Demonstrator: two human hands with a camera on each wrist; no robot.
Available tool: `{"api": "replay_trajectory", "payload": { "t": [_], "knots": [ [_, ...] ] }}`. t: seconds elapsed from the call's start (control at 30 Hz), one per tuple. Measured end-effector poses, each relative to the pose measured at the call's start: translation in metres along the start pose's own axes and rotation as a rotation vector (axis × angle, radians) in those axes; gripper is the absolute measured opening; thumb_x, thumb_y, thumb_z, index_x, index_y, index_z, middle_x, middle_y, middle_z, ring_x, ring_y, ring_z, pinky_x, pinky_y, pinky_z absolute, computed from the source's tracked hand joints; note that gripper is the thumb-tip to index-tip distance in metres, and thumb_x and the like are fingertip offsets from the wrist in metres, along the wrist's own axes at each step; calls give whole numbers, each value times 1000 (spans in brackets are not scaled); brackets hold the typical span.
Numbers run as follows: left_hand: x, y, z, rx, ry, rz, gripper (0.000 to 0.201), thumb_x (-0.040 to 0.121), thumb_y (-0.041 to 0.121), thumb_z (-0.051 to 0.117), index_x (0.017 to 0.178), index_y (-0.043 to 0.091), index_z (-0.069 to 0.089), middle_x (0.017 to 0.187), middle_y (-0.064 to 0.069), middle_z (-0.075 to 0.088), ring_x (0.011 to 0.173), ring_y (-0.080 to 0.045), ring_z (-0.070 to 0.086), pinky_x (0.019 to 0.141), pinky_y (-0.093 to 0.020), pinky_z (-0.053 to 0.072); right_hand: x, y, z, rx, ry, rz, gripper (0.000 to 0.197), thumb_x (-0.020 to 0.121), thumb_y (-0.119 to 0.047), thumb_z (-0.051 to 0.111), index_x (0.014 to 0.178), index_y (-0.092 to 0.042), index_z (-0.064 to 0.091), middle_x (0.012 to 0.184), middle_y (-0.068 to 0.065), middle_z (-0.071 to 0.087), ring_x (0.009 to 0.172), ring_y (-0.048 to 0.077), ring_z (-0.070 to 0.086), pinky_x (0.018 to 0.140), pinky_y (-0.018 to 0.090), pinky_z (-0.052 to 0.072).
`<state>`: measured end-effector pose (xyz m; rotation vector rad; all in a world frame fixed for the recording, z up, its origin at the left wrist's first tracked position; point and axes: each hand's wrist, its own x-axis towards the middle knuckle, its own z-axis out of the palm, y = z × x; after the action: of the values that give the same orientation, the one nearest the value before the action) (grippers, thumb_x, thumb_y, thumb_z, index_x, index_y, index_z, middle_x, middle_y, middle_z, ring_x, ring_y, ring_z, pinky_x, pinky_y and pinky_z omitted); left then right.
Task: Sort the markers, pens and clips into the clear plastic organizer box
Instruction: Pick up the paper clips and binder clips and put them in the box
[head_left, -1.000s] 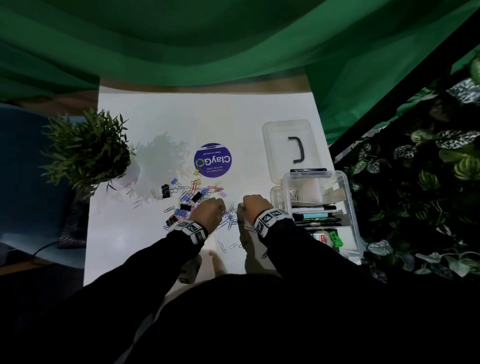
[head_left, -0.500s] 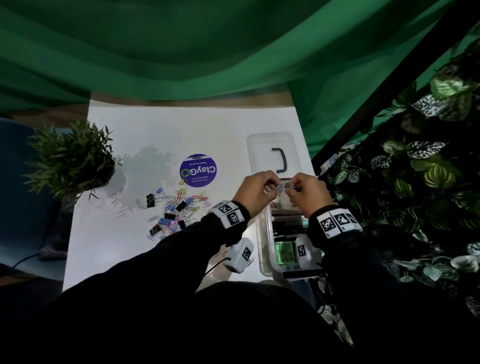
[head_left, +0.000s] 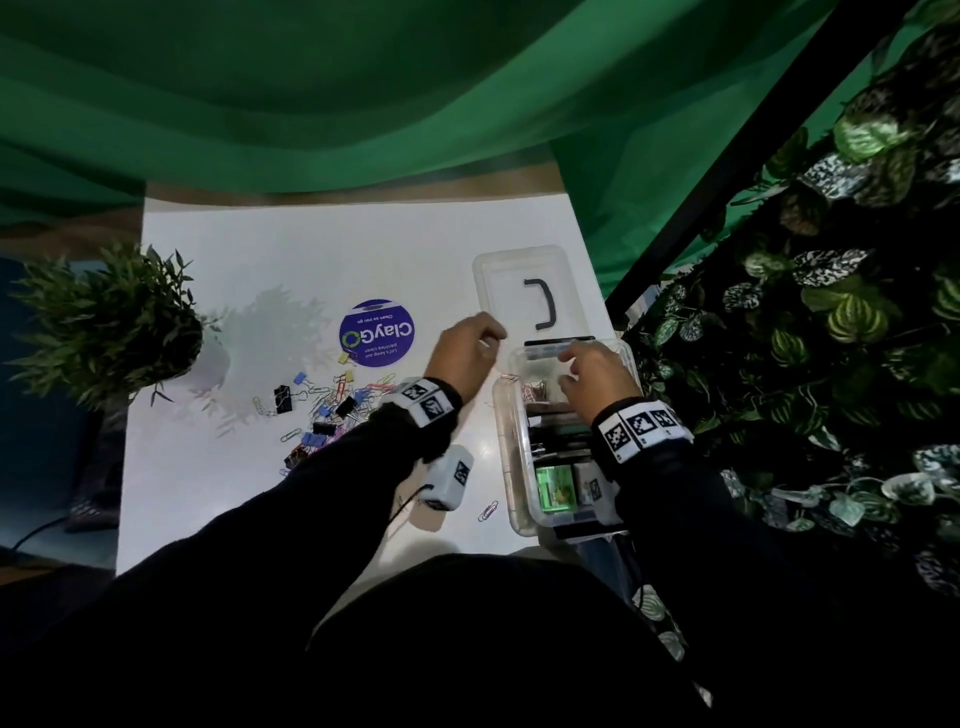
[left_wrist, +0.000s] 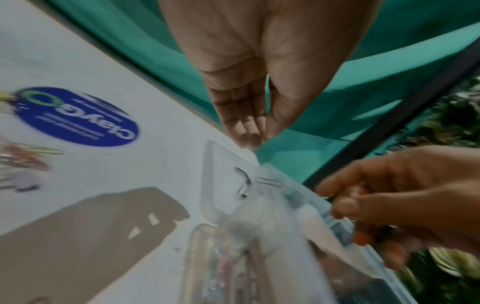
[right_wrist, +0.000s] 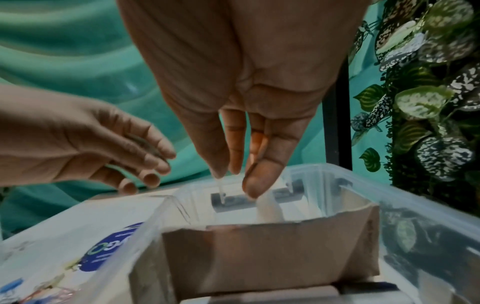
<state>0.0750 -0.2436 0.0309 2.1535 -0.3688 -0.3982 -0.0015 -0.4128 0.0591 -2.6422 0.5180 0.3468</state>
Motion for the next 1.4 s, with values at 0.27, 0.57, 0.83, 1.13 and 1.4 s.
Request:
{"api": "replay_trajectory", "payload": {
  "t": [0.27, 0.57, 0.83, 1.13, 1.4],
  "knots": [
    [-40, -77, -12, 227, -158, -174, 22, 85, 9, 49, 96, 18, 65, 93, -7, 71, 86, -26, 65, 78, -34, 52, -22, -71, 42, 10, -167, -165, 23, 91, -16, 56, 114, -13, 58, 112, 9, 57, 103, 24, 58, 85, 33, 48],
    [-73, -139, -16, 682, -437, -152, 71, 74, 30, 77, 134, 22, 40, 131, -13, 40, 119, -33, 44, 90, -42, 47, -36, -98, 130, -140, -482, -67, 38, 89, -22, 58, 122, -8, 44, 118, 16, 45, 107, 38, 57, 84, 42, 46],
    [-99, -159, -15, 840, -537, 19, 108, 58, 49, 85, 142, 16, 26, 139, -12, 32, 123, -32, 36, 97, -44, 40, -40, -100, 190, -190, -476, 12, 92, 54, -13, 86, 127, -18, 32, 123, 14, 31, 108, 37, 45, 81, 50, 51],
    [-95, -165, -34, 691, -435, 69, 26, 86, 5, 62, 110, 5, 52, 111, -15, 48, 101, -33, 49, 77, -40, 40, -21, -100, 199, -174, -397, -223, 27, 87, -12, 55, 112, -4, 51, 111, 18, 48, 91, 37, 60, 65, 34, 38],
    [-90, -157, -38, 592, -459, -12, 16, 89, -1, 49, 101, 5, 55, 100, -18, 55, 91, -34, 54, 73, -37, 38, -19, -105, 185, -225, -484, -226, 24, 86, -16, 60, 110, -10, 61, 109, 15, 54, 98, 37, 61, 82, 36, 49]
  ]
}}
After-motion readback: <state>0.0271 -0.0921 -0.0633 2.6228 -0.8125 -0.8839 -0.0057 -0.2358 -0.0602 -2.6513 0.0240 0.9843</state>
